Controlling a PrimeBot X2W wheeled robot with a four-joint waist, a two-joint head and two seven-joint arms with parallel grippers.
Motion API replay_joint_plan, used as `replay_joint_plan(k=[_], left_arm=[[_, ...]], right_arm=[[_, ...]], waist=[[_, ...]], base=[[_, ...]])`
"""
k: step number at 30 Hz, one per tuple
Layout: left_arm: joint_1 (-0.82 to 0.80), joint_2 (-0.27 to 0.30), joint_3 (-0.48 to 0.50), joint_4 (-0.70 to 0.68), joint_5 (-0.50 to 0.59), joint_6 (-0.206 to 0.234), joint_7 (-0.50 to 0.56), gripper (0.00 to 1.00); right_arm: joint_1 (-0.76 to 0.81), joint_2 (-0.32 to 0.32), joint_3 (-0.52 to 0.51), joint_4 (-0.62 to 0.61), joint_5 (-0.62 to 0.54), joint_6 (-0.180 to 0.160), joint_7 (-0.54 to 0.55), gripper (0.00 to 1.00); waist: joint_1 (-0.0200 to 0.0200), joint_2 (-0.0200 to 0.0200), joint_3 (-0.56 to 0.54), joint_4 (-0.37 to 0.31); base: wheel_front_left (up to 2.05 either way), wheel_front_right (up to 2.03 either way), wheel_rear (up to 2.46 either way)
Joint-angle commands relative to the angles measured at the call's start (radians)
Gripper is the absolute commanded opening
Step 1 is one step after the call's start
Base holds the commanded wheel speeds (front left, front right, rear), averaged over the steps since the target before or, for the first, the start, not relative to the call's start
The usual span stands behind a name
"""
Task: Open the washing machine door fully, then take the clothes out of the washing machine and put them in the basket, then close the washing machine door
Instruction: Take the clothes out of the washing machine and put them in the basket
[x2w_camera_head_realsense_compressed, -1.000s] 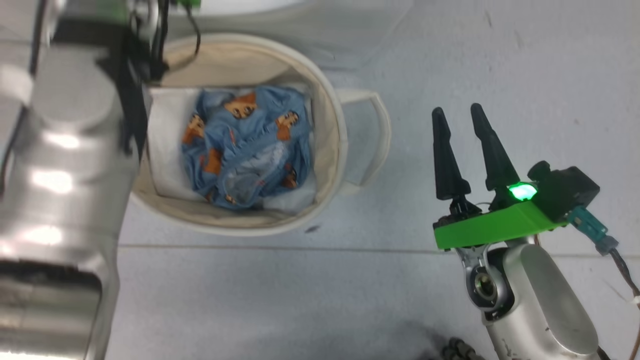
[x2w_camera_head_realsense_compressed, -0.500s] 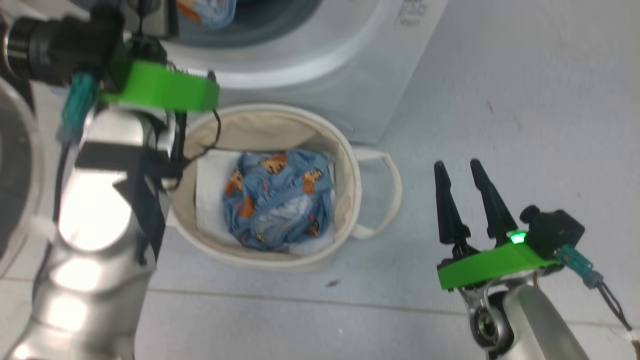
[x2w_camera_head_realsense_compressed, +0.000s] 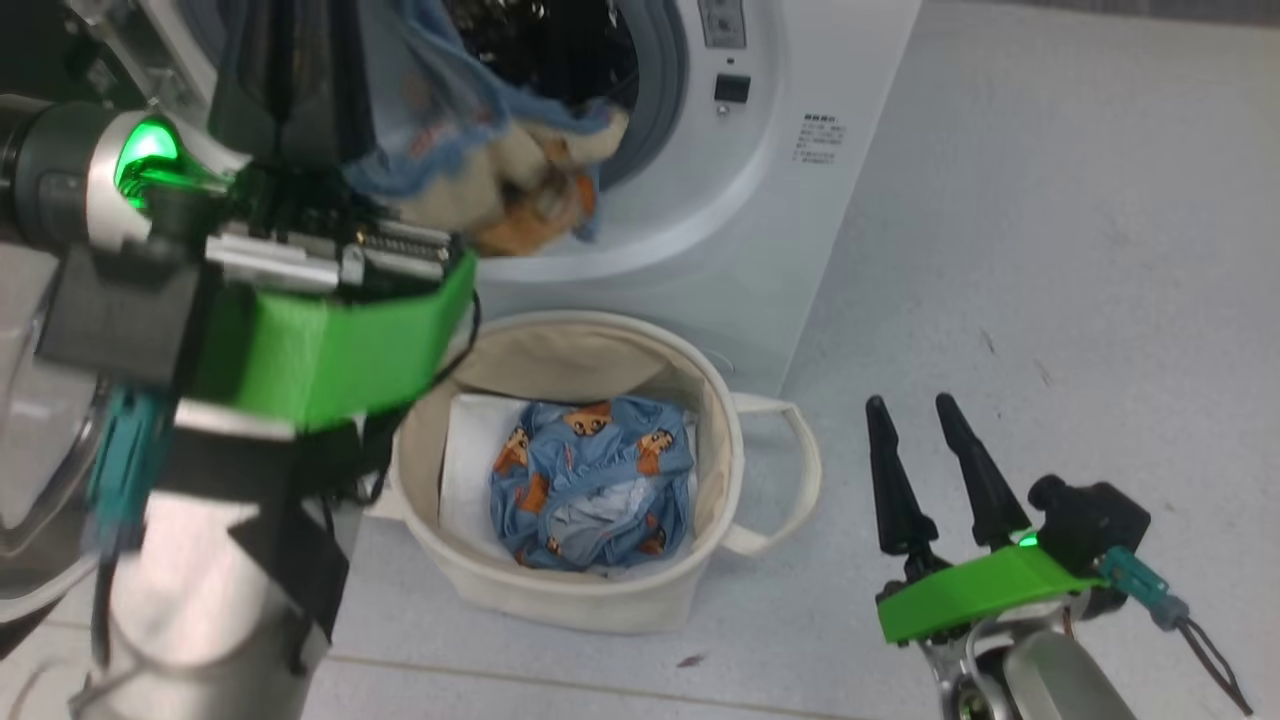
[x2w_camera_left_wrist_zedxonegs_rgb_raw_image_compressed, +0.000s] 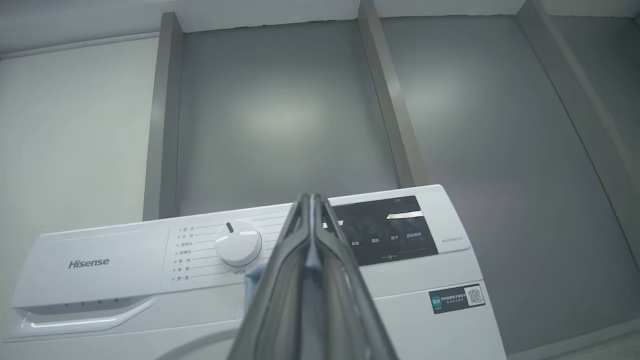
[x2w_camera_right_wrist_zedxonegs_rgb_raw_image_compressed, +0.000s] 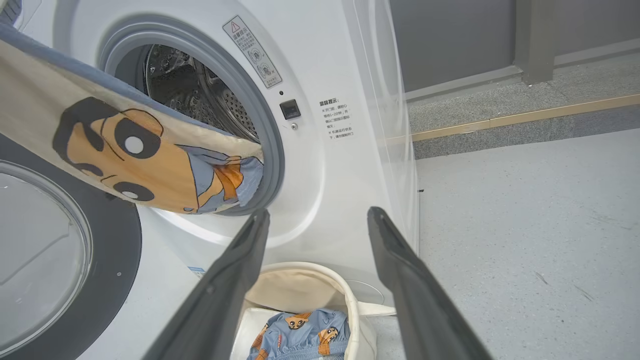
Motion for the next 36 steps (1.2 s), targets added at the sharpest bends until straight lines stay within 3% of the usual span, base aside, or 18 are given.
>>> replay_joint_plan(k=[1,9,36], left_arm=[[-0.013,0.024,0.027,-0.046,0.006,0.01,-0.003,0.0],[0.029,0.022,0.014,-0.143,0.009,0.018,-0.003,0.0],[0.078,0.021,-0.04,0.031,-0.005,0.016,-0.001,0.0]], right_arm=[[0.002,0.004,0.023,-0.029,0.0,0.0,-0.005,1.0],[0.017,0.004,0.027,-0.029,0.006,0.0,-0.005,1.0],[0.006,0.004,0.031,-0.039,-0.002,0.0,-0.005,1.0]], waist=[[0.0001,-0.0001,-0.012,0.003],[0.0001,-0.0001,-0.029,0.003],[0.0001,-0.0001,0.046,0.021]], base=[[0.0,0.0,0.0],[0.0,0.0,0.0],[0.0,0.0,0.0]])
